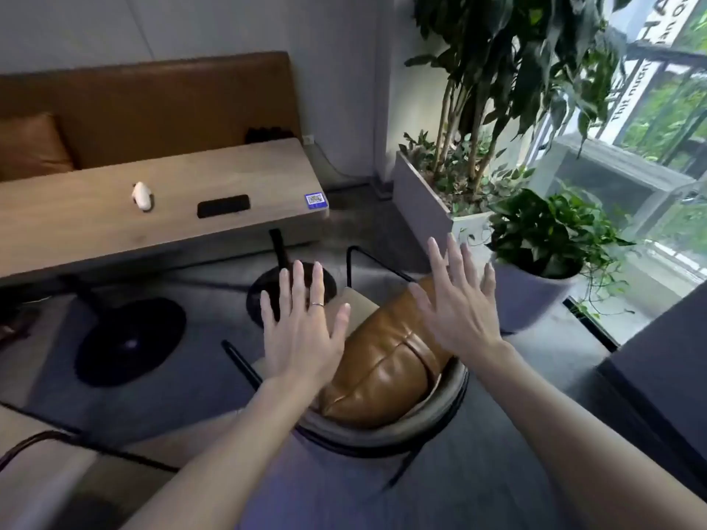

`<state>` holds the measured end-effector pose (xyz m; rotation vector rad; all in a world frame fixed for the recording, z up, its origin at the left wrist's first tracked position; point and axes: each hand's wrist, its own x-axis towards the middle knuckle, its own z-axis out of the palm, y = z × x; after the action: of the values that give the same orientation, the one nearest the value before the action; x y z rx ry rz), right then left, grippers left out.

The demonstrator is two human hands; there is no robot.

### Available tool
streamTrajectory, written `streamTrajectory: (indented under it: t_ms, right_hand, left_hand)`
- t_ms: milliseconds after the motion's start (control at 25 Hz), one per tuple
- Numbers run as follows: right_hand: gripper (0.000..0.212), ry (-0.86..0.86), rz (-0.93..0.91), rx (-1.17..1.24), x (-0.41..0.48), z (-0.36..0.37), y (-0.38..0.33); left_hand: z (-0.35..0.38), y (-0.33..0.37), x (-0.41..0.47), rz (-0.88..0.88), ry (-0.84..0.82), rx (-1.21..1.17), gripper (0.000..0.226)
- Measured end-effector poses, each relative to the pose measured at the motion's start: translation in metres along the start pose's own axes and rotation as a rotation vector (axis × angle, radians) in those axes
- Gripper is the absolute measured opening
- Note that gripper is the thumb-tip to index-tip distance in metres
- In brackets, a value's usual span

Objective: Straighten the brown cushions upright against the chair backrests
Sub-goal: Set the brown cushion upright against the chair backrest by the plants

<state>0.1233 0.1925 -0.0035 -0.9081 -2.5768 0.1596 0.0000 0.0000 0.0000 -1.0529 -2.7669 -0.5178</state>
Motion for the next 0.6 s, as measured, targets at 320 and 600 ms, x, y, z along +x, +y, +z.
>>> streamTrajectory:
  t_ms: [320, 600]
  right_hand:
    - [0.066, -0.308, 0.119, -0.016, -0.035, 0.091, 0.024]
    - [0.053, -0.296, 0.209, 0.173, -0.046, 0.105, 0.031]
  left_hand:
    - [0.097, -0.009, -0.029, -0.342, -0.338, -0.212, 0.073]
    - [0.131, -0.010, -0.047, -1.020, -0.248, -0.679, 0.095]
